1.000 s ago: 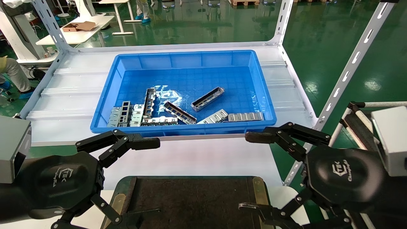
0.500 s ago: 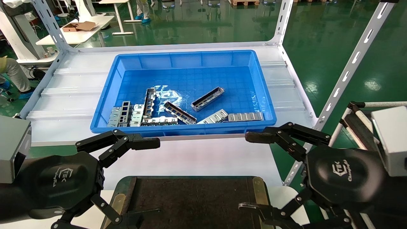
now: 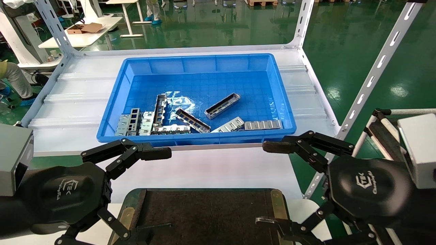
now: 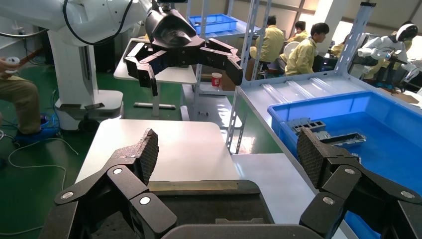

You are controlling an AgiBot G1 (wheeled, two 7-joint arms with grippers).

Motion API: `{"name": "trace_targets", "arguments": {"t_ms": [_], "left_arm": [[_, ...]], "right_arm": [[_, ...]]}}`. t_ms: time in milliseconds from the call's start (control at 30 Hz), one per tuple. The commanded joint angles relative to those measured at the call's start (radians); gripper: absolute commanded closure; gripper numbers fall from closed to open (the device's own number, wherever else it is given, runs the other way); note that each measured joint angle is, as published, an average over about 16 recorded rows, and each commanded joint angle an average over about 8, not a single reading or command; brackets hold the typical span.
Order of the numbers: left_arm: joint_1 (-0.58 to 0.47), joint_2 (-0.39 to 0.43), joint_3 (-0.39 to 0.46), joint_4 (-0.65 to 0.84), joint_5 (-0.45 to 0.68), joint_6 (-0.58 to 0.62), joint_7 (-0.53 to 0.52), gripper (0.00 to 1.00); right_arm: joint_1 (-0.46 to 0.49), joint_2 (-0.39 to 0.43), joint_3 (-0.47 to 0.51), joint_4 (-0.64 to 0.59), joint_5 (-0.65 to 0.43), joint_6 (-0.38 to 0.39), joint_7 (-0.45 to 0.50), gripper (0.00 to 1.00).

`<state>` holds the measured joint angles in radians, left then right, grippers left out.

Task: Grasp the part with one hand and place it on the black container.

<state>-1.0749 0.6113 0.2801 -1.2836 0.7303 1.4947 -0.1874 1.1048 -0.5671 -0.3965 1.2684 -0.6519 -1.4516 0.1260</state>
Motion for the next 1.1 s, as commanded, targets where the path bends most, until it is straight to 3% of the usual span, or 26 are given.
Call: {"name": "trace_targets", "arguments": {"t_ms": [33, 567, 1100], "left_arm": [[0.000, 0.000, 0.000, 0.000, 0.000, 0.000, 0.000, 0.00], [-0.012, 0.023, 0.006, 0.013, 0.022, -0.043, -0.001, 0.00], [-0.077, 0.144, 0.064, 0.063, 0.165, -0.194, 0.009, 0.00]], "right_arm": [[0.000, 0.000, 0.000, 0.000, 0.000, 0.000, 0.000, 0.00], [0.000, 0.000, 0.000, 0.000, 0.000, 0.000, 0.000, 0.00], [0.000, 0.000, 0.000, 0.000, 0.000, 0.000, 0.000, 0.00]]}}
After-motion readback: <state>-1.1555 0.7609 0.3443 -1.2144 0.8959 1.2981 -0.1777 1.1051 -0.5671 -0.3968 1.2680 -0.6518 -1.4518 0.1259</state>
